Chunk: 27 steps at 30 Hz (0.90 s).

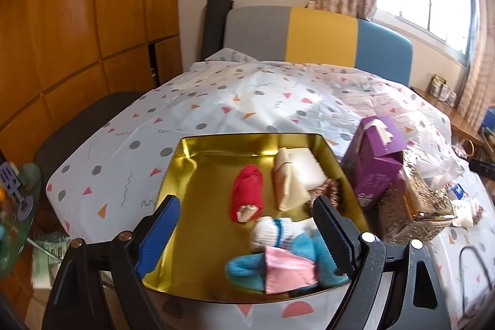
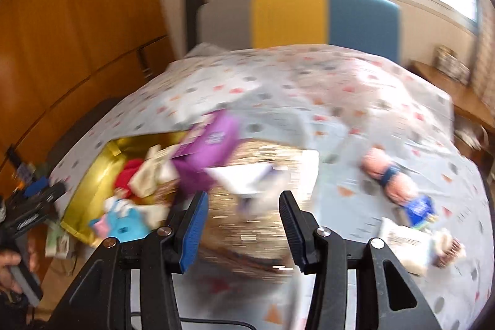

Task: Organize soft objects
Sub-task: 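Carry the blue plush toy into the gold tray and open the right gripper, then return both tools to the pile and lower the left gripper onto the white wipes pack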

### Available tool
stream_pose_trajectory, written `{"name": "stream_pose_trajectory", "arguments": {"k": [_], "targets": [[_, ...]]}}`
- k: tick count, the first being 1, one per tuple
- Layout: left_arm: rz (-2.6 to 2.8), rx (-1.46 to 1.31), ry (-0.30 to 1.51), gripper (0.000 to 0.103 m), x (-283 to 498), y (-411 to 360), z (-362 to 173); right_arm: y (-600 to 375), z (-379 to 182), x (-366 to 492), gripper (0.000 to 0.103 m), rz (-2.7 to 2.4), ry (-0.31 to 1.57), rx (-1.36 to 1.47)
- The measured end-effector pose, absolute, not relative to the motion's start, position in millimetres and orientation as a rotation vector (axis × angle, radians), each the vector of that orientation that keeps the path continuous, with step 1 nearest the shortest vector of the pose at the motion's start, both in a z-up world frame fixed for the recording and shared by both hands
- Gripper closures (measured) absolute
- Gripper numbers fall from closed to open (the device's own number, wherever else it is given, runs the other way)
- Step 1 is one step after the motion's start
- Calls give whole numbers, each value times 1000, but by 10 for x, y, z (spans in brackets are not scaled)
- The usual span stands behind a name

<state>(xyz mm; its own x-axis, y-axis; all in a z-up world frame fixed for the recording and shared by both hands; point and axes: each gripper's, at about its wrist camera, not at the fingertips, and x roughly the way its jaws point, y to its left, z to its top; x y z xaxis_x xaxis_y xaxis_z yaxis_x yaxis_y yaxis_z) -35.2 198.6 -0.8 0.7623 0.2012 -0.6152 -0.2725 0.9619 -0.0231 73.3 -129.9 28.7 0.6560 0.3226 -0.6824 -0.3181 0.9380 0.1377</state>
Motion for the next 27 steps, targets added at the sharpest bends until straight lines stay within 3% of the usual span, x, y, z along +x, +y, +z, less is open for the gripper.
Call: {"name": "stream_pose_trajectory", "arguments": {"k": [6,16,20,27], "targets": [[205,-68,656,9,-301,1723,29,-2088,211,903,55,152,784,87],[101,13,658,9,-214,1242,108,-3273,-163,1027,55,-171,782,261],[55,34,654,9,-165,1042,146,-3662,-453,950,55,-297,827,386],[-24,78,645,6,-72,707,210,-4008,-493,839,55,-322,804,592]]}}
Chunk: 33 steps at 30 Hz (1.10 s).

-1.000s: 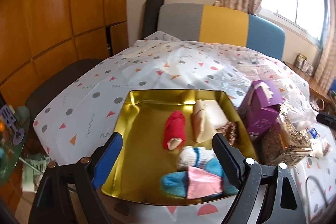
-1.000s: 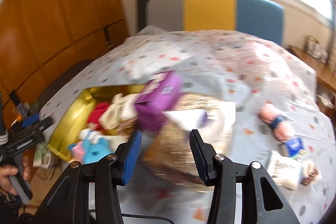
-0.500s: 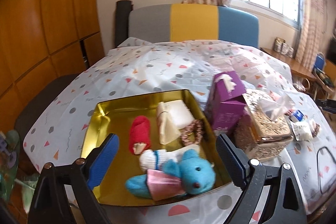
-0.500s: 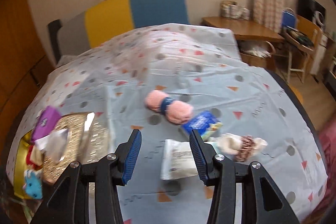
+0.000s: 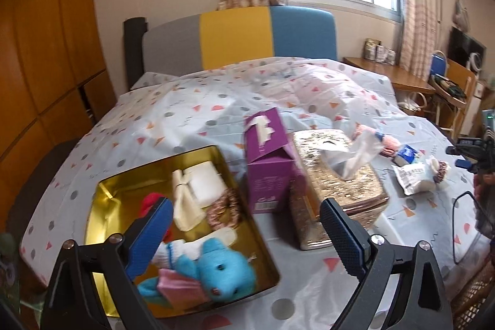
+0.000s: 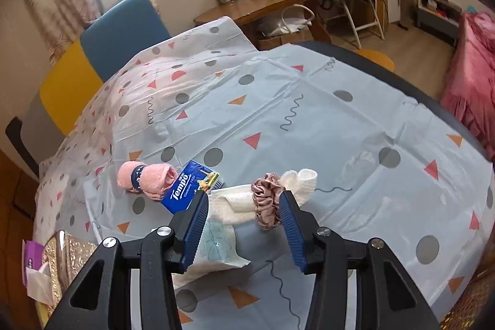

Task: Organize soft objects
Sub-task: 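Return both tools to the pile and lower the left gripper onto the white wipes pack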

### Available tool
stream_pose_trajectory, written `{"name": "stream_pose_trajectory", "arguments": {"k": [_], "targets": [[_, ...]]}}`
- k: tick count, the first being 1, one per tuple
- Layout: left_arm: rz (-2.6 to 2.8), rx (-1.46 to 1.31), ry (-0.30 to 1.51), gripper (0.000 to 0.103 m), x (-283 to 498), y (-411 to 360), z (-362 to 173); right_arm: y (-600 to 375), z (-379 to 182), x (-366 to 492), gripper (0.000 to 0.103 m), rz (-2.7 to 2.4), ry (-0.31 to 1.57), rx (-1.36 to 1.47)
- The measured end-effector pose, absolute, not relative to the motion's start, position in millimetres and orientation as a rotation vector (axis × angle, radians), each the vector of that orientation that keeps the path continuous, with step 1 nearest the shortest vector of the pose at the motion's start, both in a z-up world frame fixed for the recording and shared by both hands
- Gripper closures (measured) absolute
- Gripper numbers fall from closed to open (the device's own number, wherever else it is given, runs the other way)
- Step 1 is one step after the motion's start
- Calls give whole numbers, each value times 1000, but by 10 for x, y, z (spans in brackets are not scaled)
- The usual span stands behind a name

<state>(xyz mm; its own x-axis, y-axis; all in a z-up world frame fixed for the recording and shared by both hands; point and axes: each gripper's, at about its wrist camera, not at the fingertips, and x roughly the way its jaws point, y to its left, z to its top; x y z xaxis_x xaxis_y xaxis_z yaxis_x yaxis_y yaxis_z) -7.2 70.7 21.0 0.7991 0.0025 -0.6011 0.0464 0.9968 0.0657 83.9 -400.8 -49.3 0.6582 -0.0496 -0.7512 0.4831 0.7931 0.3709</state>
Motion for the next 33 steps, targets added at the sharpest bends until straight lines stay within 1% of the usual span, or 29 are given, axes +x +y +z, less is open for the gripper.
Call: {"name": "stream_pose_trajectory", "arguments": {"k": [9,17,21,26,30,32,33], "targets": [[-187,102,640,6,65,193,373,-4045,-547,847,55,-356,824,620],[-370,183,654,6,217,-588,412,-4268,-656,732,55,-392,826,765],[-428,247,688,6,352,-1022,247,-4311,-665,714,55,-382,822,804],[-503,332,779,6,543,-1510,-127,-4311,-663,712,55,-354,825,823],[-566,445,807,6,666,-1916,-399,-4322,-668,710,55,-339,824,843],[-604,486,817,0,738,-2076,-504,-4342,-673,699,55,-331,819,862],[-621,516,819,0,781,-2168,-556,-4351,-673,690,55,-329,815,871]]}}
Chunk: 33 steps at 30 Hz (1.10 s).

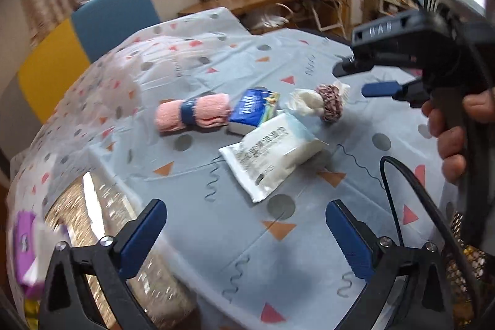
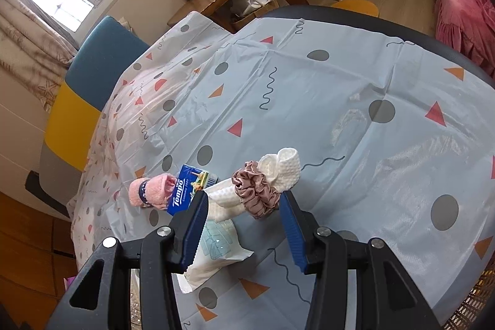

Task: Organize soft objects
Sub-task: 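Return both tools to the pile and lower the left gripper onto the white wipes pack, then close the left gripper on the white cleaning-wipes pack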

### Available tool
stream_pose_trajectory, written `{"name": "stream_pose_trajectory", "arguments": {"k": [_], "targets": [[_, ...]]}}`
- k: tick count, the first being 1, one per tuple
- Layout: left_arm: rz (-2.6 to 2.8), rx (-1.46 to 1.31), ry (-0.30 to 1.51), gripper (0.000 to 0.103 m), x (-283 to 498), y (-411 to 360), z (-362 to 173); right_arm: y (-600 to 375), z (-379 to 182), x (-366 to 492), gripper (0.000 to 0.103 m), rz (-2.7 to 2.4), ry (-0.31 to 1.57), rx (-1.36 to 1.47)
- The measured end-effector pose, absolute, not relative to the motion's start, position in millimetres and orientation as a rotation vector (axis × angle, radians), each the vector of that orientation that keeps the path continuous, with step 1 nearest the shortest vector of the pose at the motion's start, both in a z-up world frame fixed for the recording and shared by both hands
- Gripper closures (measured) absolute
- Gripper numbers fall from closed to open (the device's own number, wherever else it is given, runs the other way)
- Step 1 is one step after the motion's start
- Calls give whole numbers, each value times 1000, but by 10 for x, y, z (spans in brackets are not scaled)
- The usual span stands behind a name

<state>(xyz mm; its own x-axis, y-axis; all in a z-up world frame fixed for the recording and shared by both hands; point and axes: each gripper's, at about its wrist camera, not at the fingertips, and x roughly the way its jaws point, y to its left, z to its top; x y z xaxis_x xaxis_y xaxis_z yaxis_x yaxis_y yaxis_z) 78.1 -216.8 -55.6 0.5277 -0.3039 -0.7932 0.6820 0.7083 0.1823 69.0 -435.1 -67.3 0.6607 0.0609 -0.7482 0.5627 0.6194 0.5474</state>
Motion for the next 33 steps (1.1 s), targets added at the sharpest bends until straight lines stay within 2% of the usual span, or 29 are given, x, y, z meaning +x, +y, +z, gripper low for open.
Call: {"name": "stream_pose_trajectory", "arguments": {"k": [8,15,18,19,20,23,26,33], "targets": [[-694,635,843,0,1174,-2785,-863,-4391,-722,705,55,-300,826,923],[-700,739,766,0,1367,-3086,-988,-4404,-768,716,55,-285,833,949],[-730,704,853,0,1480,-3122,-1102,-4421,-789,703,53,-295,834,966],[-732,687,870,5,1483,-3105,-1135,-4431,-795,698,52,-295,832,973],[-735,672,877,19,1478,-3083,-1152,-4435,-800,692,51,-293,830,980],[-750,634,877,29,1359,-2947,-1147,-4433,-791,692,51,-314,828,961],[-758,574,898,33,1205,-2755,-1113,-4433,-788,691,51,-313,827,956],[-643,471,942,32,787,-2279,-1103,-4397,-794,727,51,-282,847,945]]}}
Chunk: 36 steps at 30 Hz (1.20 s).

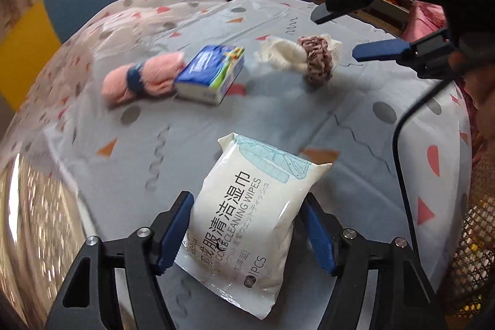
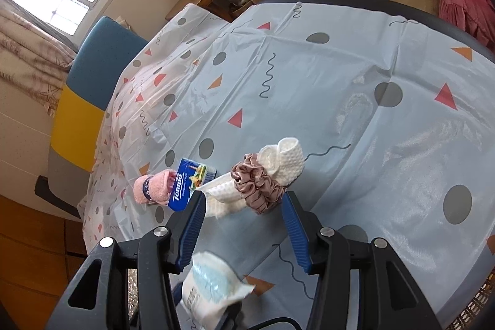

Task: Organize soft objects
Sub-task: 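Close the left gripper on the white cleaning-wipes pack, then grasp the pink rolled towel with the right gripper while the left gripper lifts the wipes pack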

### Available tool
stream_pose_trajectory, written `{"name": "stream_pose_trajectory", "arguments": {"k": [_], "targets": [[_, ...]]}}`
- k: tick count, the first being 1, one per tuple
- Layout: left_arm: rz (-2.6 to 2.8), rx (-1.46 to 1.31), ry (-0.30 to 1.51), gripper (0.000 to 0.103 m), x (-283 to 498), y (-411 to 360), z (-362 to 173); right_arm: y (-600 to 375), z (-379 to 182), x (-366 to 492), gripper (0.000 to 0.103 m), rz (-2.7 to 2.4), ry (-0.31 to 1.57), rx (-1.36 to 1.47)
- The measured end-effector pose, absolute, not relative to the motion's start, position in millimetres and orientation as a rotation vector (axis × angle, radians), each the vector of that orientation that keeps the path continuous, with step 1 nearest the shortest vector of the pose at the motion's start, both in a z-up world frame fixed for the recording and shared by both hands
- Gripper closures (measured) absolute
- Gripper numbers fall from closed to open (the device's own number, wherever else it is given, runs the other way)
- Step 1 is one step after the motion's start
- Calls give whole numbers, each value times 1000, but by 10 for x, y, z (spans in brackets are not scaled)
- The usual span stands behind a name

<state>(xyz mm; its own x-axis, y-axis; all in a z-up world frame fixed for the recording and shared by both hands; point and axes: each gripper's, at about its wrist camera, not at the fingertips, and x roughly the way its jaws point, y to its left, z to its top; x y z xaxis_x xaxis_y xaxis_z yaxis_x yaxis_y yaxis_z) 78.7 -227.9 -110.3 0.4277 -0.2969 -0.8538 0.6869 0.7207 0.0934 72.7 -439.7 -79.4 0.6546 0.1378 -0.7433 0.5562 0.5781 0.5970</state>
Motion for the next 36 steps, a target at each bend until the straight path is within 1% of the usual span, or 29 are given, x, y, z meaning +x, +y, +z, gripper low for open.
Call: {"name": "stream_pose_trajectory", "arguments": {"k": [5,7,11,14,15,16,18,24,27,32,36], "targets": [[-595,388,1002,25,657,-2028,-1170,-4347,-797,756,52,-251,865,927],[-592,375,1023,25,659,-1997,-1203,-4320,-804,774,51,-243,877,916],[-603,469,936,25,633,-2129,-1133,-4271,-819,811,51,-231,902,891],[-625,498,927,25,644,-2223,-1168,-4247,-827,832,51,-233,916,872],[-629,475,941,25,666,-2216,-1210,-4241,-831,837,51,-232,921,867],[-637,429,954,28,675,-2164,-1235,-4237,-835,841,51,-231,925,863],[-652,315,992,31,725,-2051,-1269,-4224,-836,851,51,-228,931,851],[-679,305,923,32,613,-1962,-1326,-4041,-810,974,51,-128,967,794],[-689,302,903,32,612,-1934,-1345,-3796,-707,1133,51,-47,1003,649],[-696,289,894,32,612,-1903,-1333,-3345,-490,1628,51,146,1050,332],[-699,285,886,32,647,-1917,-1338,-3070,-436,2154,46,217,1071,122]]}}
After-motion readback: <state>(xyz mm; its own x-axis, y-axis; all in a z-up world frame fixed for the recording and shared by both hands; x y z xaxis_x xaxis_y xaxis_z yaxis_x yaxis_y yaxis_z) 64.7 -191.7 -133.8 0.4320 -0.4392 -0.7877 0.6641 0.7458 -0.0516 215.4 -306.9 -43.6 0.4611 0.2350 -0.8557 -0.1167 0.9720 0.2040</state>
